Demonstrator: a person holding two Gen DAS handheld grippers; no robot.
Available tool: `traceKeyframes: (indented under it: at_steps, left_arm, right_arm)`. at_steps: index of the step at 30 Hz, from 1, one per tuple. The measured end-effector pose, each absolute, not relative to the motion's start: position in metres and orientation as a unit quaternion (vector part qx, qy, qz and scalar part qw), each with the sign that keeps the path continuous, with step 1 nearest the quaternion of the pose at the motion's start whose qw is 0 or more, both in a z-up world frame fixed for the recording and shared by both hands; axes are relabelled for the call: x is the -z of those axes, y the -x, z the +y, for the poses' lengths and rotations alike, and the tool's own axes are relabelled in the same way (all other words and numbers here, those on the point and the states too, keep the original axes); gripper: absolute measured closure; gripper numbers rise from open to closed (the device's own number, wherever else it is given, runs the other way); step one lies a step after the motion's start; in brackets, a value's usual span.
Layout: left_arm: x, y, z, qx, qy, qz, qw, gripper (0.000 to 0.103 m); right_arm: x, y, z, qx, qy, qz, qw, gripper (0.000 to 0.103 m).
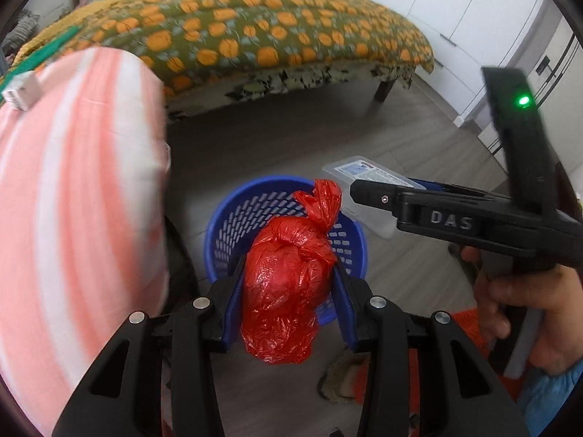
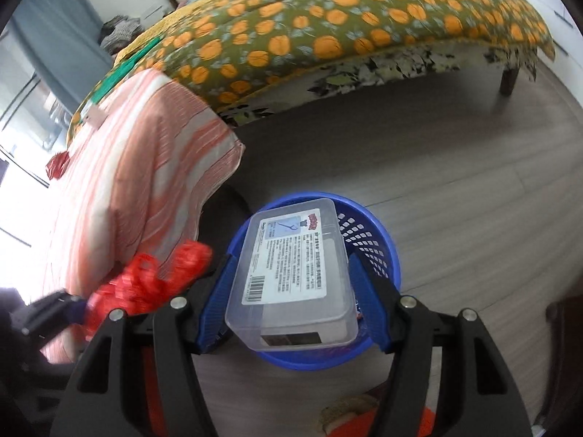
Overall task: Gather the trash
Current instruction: 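Carry bag and box to the blue wastebasket and open both tools, then move both tools back over the table toward the can and carton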
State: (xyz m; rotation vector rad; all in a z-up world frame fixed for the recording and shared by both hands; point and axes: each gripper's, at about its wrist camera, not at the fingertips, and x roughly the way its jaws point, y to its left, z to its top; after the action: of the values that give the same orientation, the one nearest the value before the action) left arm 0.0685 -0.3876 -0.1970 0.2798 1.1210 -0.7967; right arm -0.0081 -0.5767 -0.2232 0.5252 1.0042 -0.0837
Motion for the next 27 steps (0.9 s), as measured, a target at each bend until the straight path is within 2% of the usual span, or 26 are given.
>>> traceKeyframes:
  at_steps: [7,8,10,13,20,27]
  left_arm:
    - [0.242,-0.085,-0.411,0.345,-0.131,0.533,0.761,0.058]
    - [0.249,-0.089,-0.413,0.340,-0.129,0.534,0.763,0.055]
    - [0.260,-0.097,-0.418,0.325,-0.127,0.542,0.764,0.036]
    - [0.264,-0.104,-0.417,0.321,-0.103,0.558,0.758,0.034]
    - [0.221,-0.069,-0.398,0.379,-0.092,0.525,0.757,0.023]
    - [0.166,-0.052,-0.317,0.386,-0.077,0.477,0.786,0.014]
  right_arm:
    - [0.242,0.006,-0.587,0.037,-0.266,0.481,0.835,0.039]
    - [0.247,0.004,-0.589,0.037,-0.270,0.483,0.832,0.031]
    - [0.253,0.002,-0.594,0.041,-0.278,0.482,0.830,0.022]
    - [0.252,0.003,-0.601,0.062,-0.276,0.478,0.832,0.022]
    - [0.242,0.011,-0.611,0.105,-0.276,0.455,0.840,0.018]
    - [0.212,0.012,-0.566,0.110,-0.170,0.417,0.886,0.016]
